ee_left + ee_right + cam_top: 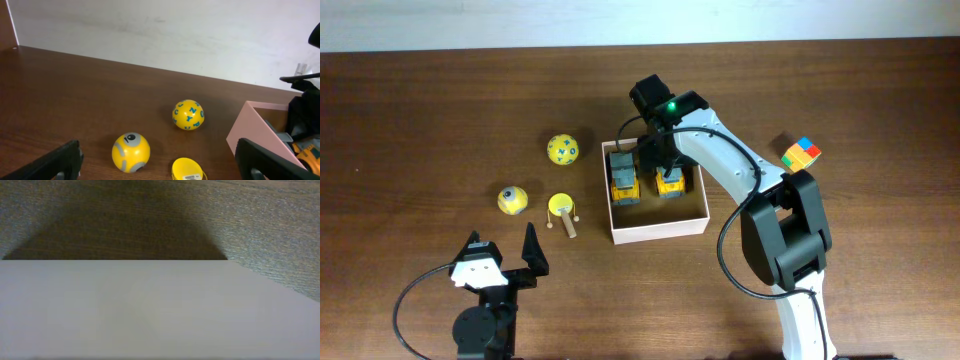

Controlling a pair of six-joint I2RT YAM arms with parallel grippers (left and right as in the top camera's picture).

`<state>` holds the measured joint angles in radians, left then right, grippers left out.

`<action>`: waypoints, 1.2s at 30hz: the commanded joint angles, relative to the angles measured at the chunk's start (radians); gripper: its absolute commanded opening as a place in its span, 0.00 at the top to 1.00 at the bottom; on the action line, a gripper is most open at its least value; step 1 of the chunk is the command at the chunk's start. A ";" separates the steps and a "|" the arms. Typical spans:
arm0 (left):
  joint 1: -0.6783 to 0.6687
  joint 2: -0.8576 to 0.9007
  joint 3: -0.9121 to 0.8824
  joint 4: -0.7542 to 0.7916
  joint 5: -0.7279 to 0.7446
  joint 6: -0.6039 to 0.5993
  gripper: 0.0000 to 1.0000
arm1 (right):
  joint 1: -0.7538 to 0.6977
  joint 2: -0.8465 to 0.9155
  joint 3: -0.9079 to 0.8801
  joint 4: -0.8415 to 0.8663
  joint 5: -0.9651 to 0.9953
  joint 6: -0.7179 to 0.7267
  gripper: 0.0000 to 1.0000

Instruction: Pack container

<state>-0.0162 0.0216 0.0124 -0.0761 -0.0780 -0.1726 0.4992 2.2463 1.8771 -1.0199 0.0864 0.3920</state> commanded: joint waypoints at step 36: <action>0.006 -0.004 -0.003 -0.003 0.011 0.016 0.01 | 0.007 -0.017 0.211 -0.181 0.022 -0.054 0.37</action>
<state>-0.0162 0.0216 0.0124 -0.0761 -0.0780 -0.1726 0.4992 2.2463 2.0312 -1.1767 0.0902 0.3660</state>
